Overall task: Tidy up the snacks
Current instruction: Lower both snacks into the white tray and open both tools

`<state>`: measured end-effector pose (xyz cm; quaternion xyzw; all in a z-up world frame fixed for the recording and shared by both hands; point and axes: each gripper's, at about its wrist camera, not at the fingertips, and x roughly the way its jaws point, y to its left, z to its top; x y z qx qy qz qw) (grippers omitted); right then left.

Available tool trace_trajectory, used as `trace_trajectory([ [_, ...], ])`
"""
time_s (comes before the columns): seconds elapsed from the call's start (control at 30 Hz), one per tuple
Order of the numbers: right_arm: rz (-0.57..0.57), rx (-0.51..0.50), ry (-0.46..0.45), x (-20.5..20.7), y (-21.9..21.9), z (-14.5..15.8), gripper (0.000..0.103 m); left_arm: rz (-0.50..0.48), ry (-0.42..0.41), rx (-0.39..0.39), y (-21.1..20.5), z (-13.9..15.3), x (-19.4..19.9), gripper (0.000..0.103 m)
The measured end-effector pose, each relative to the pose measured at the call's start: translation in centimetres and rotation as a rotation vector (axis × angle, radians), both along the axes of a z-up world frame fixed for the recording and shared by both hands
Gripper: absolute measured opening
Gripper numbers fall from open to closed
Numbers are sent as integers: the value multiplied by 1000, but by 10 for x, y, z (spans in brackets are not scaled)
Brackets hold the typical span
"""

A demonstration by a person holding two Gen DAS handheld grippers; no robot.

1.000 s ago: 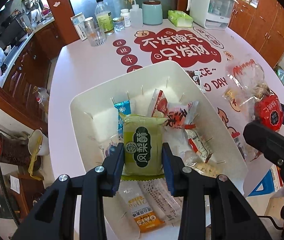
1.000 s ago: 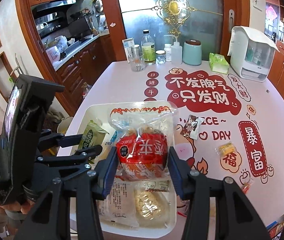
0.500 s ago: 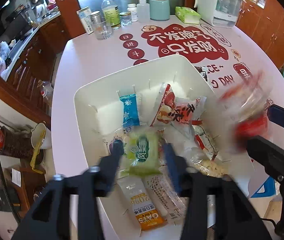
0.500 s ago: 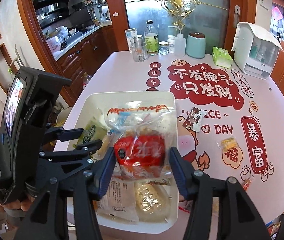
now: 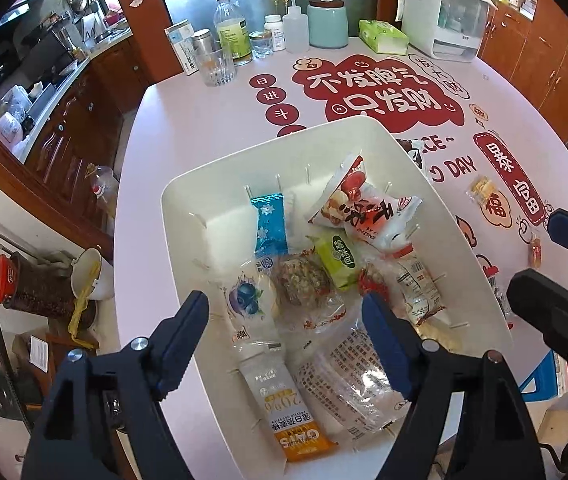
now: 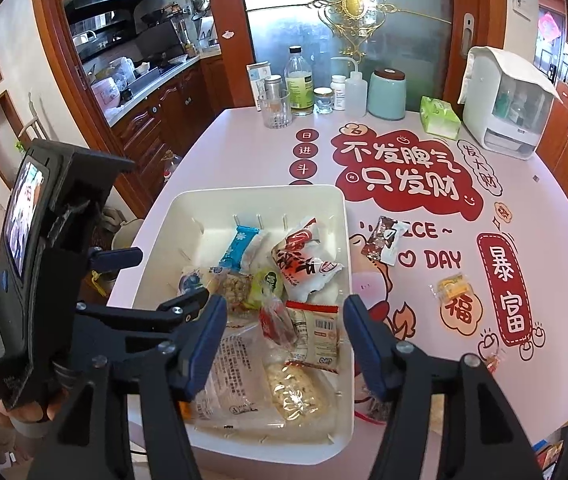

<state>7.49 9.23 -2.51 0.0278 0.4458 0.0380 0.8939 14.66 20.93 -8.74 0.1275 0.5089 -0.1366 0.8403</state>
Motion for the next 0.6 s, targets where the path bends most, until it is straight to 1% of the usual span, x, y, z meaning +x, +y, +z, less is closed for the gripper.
trace_trajectory([
  [0.6, -23, 19, -1, -6, -9, 1, 61, -2, 10, -4, -5, 1, -6, 78],
])
